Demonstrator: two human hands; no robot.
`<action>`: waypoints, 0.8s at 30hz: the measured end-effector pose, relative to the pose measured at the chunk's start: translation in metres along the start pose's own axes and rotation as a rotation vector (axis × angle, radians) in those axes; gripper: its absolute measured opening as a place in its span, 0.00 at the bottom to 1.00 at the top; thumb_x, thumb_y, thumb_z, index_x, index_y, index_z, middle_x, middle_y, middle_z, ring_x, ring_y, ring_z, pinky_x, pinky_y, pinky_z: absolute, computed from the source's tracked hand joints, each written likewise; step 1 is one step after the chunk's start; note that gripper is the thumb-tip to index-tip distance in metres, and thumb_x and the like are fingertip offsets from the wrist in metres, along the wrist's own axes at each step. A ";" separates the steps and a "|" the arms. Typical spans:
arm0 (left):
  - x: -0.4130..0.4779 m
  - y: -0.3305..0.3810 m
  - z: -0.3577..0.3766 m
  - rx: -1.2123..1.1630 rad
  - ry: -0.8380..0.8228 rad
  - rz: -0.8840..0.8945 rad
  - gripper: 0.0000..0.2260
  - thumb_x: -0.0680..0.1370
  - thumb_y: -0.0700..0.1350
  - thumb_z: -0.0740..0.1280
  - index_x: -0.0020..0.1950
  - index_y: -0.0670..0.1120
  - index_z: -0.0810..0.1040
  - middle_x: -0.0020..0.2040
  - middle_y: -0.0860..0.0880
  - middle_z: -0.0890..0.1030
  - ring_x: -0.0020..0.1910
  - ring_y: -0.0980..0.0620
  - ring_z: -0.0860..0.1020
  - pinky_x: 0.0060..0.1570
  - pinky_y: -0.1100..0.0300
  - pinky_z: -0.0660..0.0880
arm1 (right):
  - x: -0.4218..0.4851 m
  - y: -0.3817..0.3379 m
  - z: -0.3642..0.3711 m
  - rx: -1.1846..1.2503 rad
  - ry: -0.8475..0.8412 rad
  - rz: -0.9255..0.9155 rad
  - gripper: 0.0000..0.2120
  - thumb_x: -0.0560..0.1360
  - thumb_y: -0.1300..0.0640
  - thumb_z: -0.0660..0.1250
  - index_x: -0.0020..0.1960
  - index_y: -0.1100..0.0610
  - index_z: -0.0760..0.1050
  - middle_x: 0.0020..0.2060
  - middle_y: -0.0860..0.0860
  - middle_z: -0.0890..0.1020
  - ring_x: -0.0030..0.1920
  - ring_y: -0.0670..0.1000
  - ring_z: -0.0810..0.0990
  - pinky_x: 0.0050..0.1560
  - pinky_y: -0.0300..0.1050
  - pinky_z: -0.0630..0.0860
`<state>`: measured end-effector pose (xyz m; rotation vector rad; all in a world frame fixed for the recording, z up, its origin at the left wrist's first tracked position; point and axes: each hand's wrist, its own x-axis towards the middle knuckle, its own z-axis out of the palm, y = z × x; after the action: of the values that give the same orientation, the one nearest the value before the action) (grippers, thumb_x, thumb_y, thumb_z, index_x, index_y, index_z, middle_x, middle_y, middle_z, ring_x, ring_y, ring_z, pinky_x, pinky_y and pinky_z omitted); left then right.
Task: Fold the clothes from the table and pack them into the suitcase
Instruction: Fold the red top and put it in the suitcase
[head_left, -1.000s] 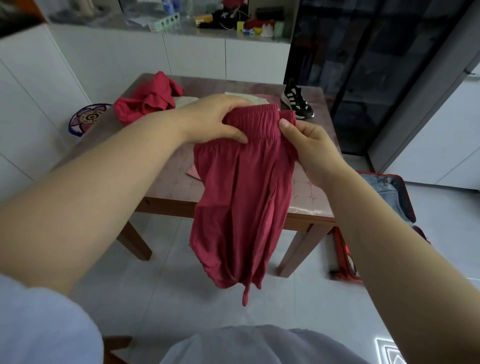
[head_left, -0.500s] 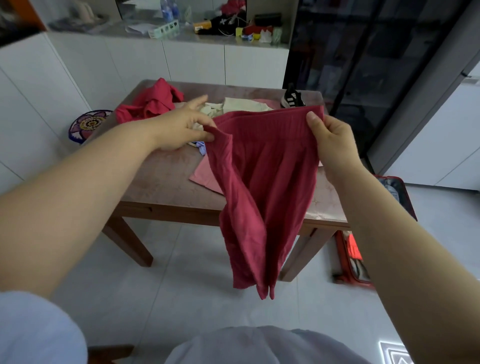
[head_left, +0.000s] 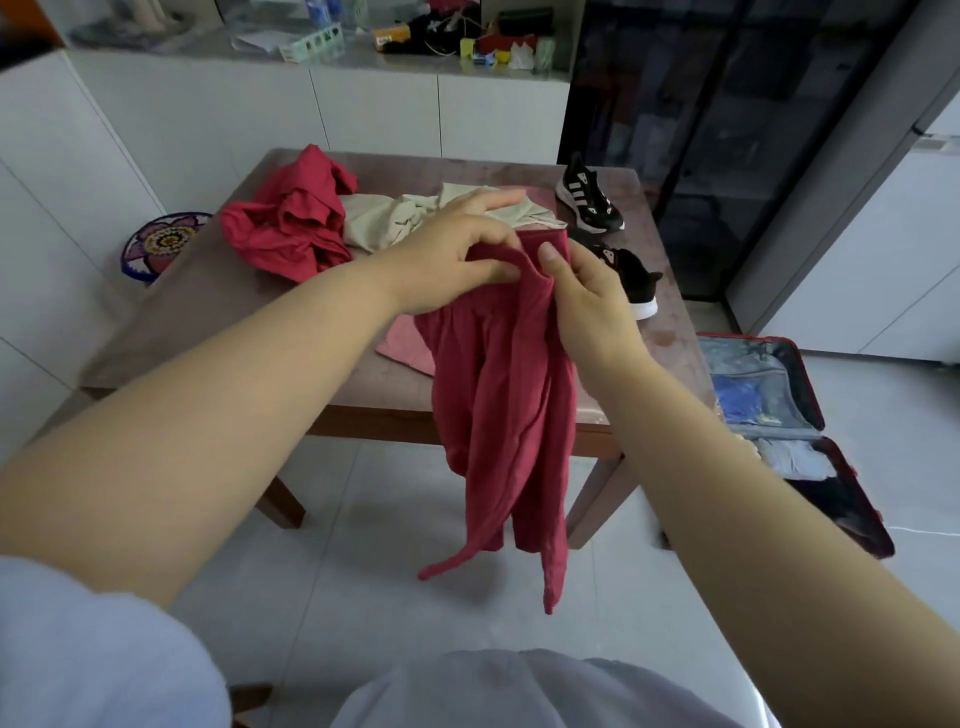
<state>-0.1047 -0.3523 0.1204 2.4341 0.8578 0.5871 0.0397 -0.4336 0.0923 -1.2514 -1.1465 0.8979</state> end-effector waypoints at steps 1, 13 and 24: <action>0.000 0.002 0.000 -0.035 0.008 0.009 0.04 0.76 0.43 0.68 0.49 0.52 0.79 0.72 0.53 0.64 0.68 0.63 0.58 0.60 0.82 0.49 | -0.002 -0.001 -0.002 0.008 -0.025 0.001 0.11 0.81 0.57 0.57 0.50 0.54 0.78 0.48 0.53 0.82 0.52 0.52 0.79 0.62 0.56 0.73; 0.000 0.013 0.016 0.055 0.034 0.069 0.13 0.73 0.50 0.65 0.52 0.44 0.81 0.51 0.50 0.82 0.53 0.52 0.77 0.59 0.52 0.71 | -0.017 0.003 -0.014 -0.286 -0.128 -0.042 0.25 0.70 0.37 0.65 0.57 0.55 0.77 0.50 0.50 0.82 0.54 0.50 0.80 0.59 0.52 0.75; -0.023 -0.009 0.010 -0.061 0.069 -0.228 0.47 0.57 0.57 0.78 0.71 0.53 0.59 0.67 0.51 0.67 0.64 0.56 0.69 0.65 0.57 0.66 | -0.020 0.002 -0.035 -0.152 -0.028 -0.073 0.10 0.72 0.67 0.70 0.46 0.53 0.78 0.40 0.51 0.81 0.41 0.47 0.80 0.46 0.43 0.81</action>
<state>-0.1199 -0.3644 0.1020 2.2335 1.1106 0.6042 0.0688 -0.4609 0.0890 -1.3137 -1.2941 0.7876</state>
